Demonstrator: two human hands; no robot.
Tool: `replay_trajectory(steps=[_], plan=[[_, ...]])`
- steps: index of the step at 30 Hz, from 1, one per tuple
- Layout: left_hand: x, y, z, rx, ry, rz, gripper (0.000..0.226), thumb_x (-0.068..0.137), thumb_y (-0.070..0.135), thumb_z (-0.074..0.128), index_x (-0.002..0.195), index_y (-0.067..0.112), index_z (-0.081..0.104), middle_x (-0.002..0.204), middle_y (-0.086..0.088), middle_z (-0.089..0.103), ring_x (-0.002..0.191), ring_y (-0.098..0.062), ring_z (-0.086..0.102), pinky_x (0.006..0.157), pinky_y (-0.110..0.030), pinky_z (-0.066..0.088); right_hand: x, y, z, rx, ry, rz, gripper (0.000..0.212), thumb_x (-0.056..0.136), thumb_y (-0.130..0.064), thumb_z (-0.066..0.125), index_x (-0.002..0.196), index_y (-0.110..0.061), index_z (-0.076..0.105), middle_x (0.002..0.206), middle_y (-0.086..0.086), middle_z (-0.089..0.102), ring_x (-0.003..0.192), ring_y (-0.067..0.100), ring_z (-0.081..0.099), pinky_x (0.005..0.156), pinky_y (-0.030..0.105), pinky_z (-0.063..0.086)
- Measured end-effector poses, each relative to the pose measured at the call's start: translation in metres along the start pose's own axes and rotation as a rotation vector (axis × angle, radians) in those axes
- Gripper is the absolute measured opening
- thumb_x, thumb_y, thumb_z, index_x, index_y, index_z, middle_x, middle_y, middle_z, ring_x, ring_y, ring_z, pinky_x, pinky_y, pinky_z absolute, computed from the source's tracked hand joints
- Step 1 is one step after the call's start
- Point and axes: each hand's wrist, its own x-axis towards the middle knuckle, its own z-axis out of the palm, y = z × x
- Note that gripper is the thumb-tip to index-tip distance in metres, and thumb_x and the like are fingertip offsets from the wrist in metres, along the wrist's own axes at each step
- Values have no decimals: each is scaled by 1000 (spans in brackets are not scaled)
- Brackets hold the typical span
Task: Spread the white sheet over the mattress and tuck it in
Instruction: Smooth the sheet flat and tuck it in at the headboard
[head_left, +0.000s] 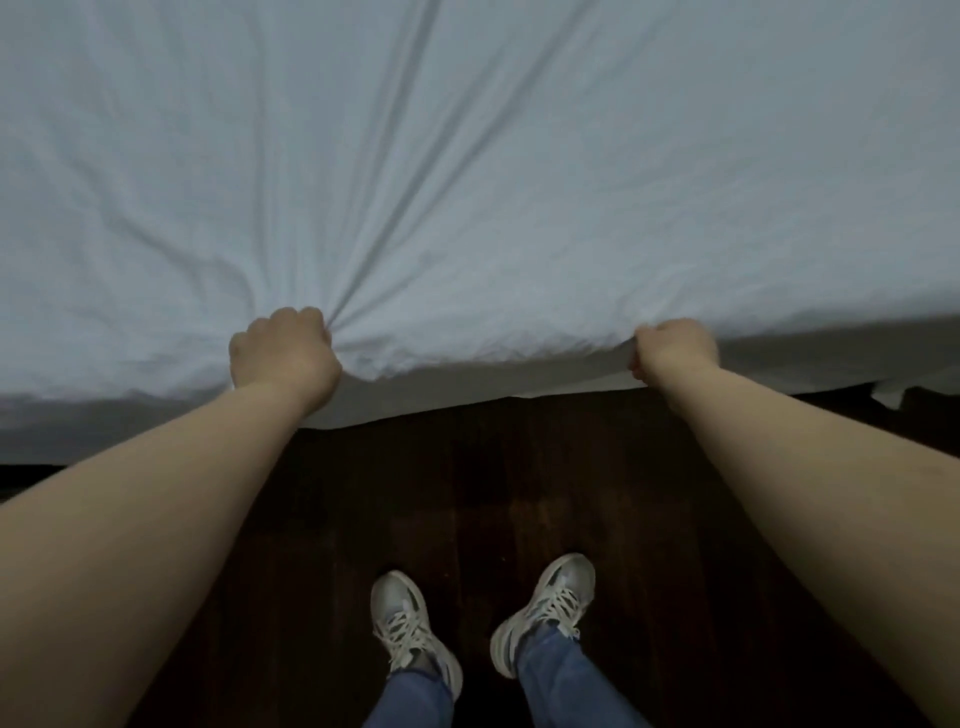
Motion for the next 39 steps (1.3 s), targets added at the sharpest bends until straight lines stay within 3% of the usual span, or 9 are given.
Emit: replay_trajectory(steps=[3, 6, 9, 15, 20, 24, 28, 32, 39], plan=[[-7, -1, -9, -35, -80, 20, 20, 93, 20, 38, 103, 11, 53, 113, -15, 56, 103, -36, 53, 82, -38, 38, 0, 0, 7, 181, -92, 103, 33, 88, -50, 50, 77, -18, 50, 80, 13, 56, 68, 28, 57, 64, 34, 50], [-7, -3, -17, -35, -201, 51, 20, 94, 21, 38, 105, 12, 51, 115, -13, 56, 98, -32, 51, 82, -36, 39, 0, -5, 13, 381, -79, 165, 23, 95, -24, 50, 79, -9, 49, 76, 12, 52, 50, 19, 52, 44, 24, 42], [-7, -7, -18, -15, -222, 67, 24, 94, 22, 38, 111, 11, 52, 116, -14, 56, 104, -34, 52, 85, -37, 41, 9, -3, 18, 321, -39, 118, 8, 90, -15, 51, 85, -8, 52, 89, 12, 58, 62, 22, 56, 52, 27, 45], [-14, -2, -14, -58, -235, 66, 14, 94, 21, 38, 99, 13, 48, 115, -13, 56, 88, -27, 44, 80, -35, 39, -17, 21, -2, -145, 43, 67, 23, 94, -18, 44, 89, 0, 57, 87, 16, 55, 76, 31, 51, 58, 28, 36], [-26, 4, -11, -42, -332, 103, 16, 92, 20, 38, 101, 15, 50, 118, -11, 56, 99, -28, 51, 88, -36, 43, -28, 29, -6, -382, 38, 106, 18, 96, -10, 42, 95, 2, 55, 89, 15, 51, 80, 33, 52, 67, 31, 37], [-34, 0, -18, -36, -286, 46, 28, 97, 33, 39, 113, 15, 52, 123, -10, 55, 110, -31, 53, 90, -38, 40, -33, 23, -15, -382, 31, 79, 34, 101, -17, 32, 118, 2, 55, 120, 23, 55, 105, 38, 55, 88, 40, 49], [-51, 7, -43, -70, -377, 49, 48, 96, 46, 43, 125, 8, 51, 130, -16, 54, 118, -33, 52, 96, -36, 41, -45, 32, -56, -297, -30, 113, 29, 95, -18, 44, 101, 3, 62, 102, 23, 66, 87, 34, 62, 69, 35, 52], [-67, 55, -90, -33, -351, 193, 34, 96, 29, 45, 121, 8, 55, 128, -14, 55, 116, -31, 53, 91, -34, 43, -52, 48, -130, -287, -39, 133, 20, 94, -17, 49, 88, -2, 61, 88, 18, 66, 79, 32, 64, 64, 34, 48], [-80, 233, -127, -170, -274, 336, 41, 95, 42, 48, 124, 12, 52, 127, -9, 56, 116, -28, 52, 91, -35, 43, 23, 103, -230, -227, 1, 150, 38, 96, -37, 48, 82, -3, 57, 78, 14, 59, 60, 25, 49, 55, 30, 39]])
